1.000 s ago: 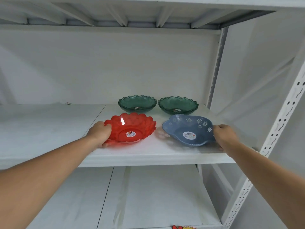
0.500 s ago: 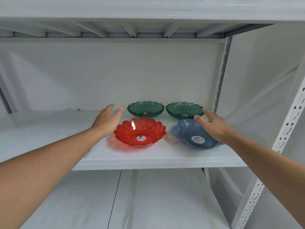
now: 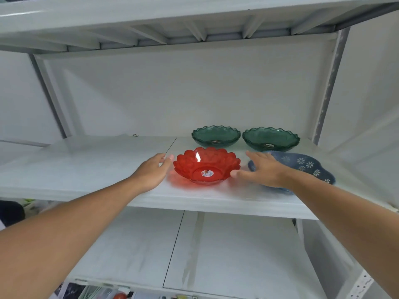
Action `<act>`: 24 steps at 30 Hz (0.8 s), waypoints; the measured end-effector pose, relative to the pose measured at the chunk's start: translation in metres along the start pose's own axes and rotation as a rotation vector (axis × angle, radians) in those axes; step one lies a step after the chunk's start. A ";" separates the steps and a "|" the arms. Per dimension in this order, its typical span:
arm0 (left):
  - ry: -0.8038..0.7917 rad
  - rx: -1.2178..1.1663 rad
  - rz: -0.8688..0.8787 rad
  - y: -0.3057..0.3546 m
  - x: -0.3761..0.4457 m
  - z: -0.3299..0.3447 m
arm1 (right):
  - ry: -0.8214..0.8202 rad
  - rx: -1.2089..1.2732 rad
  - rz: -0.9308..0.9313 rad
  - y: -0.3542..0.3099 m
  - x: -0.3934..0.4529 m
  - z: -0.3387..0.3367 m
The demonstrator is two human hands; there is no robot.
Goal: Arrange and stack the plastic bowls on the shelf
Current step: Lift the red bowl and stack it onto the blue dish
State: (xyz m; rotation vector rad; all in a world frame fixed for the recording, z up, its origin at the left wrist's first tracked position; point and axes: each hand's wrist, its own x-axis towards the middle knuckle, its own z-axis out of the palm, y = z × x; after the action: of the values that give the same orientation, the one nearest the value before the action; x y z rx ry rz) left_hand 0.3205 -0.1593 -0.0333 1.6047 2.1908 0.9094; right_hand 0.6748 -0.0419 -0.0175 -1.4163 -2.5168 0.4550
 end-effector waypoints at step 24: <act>-0.360 -0.019 0.354 -0.026 0.059 0.014 | -0.079 -0.366 0.107 -0.024 0.048 0.017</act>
State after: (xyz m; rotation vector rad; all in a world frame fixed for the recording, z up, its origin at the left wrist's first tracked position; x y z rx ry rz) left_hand 0.2880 -0.1051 -0.0522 2.0058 1.6843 0.6553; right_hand 0.6255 -0.0155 -0.0229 -1.6943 -2.6987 0.0665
